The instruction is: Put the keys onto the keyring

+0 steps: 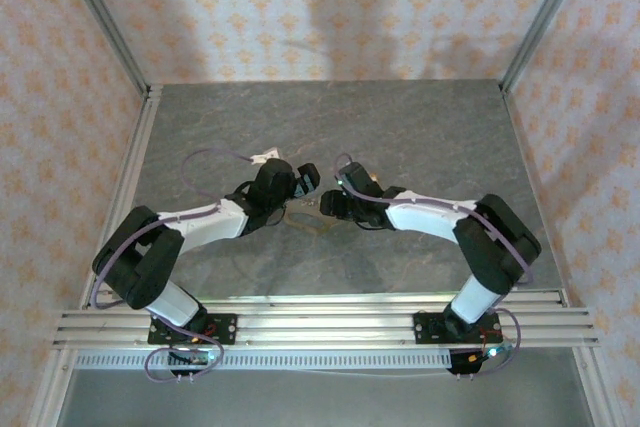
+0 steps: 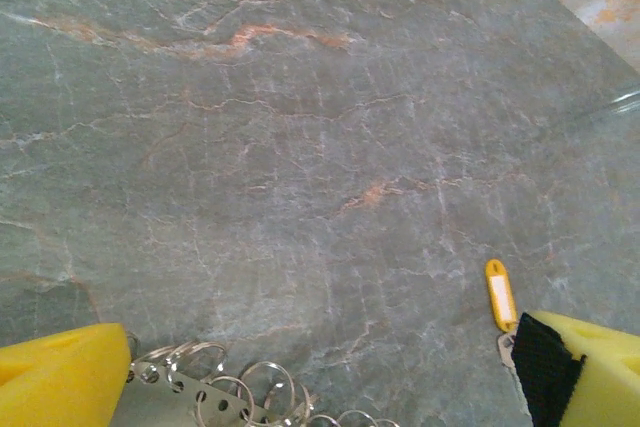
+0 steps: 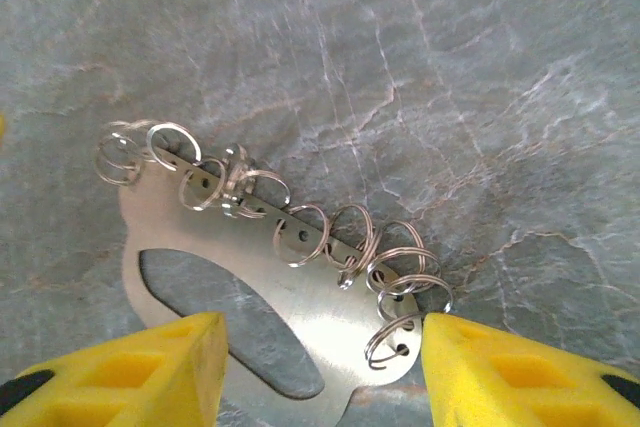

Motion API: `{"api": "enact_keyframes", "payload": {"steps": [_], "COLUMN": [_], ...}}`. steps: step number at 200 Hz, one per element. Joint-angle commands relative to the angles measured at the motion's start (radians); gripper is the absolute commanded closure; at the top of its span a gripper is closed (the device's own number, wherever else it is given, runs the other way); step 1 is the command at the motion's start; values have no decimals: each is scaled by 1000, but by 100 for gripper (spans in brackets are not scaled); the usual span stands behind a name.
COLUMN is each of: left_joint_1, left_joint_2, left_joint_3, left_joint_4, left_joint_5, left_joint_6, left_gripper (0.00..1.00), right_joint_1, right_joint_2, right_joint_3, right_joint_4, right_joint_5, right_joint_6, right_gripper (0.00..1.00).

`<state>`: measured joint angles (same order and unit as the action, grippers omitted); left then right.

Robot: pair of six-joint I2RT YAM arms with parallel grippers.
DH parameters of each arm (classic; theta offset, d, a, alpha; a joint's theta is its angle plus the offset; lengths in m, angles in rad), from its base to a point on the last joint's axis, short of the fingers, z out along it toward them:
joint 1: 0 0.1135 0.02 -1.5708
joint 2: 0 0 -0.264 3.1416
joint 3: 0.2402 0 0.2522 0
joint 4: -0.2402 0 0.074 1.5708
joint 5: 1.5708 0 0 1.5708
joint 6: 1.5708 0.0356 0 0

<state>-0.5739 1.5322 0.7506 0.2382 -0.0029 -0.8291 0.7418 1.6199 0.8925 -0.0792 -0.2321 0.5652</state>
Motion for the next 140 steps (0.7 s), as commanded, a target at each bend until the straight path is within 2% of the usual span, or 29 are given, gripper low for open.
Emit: {"api": "enact_keyframes", "payload": {"steps": [1, 22, 53, 99, 140], "left_joint_1": [6, 5, 4, 4, 4], "left_joint_2": [-69, -112, -184, -257, -286], "left_joint_3": [-18, -44, -76, -119, -140], "left_joint_4": [-25, -38, -84, -119, -130], "left_joint_5": [23, 39, 37, 29, 29], "left_joint_6": [10, 6, 7, 9, 5], "left_gripper": [0, 0, 0, 0, 0], "right_joint_1": [7, 7, 8, 8, 7], "right_joint_2": [-83, -122, -117, -37, 26], "right_joint_3": [-5, -17, -11, 10, 5], "right_joint_4": [-79, -137, -181, -149, -61], "right_joint_5": [74, 119, 136, 81, 13], "right_joint_6": [12, 16, -67, -232, -294], "right_gripper": [46, 46, 46, 46, 46]}}
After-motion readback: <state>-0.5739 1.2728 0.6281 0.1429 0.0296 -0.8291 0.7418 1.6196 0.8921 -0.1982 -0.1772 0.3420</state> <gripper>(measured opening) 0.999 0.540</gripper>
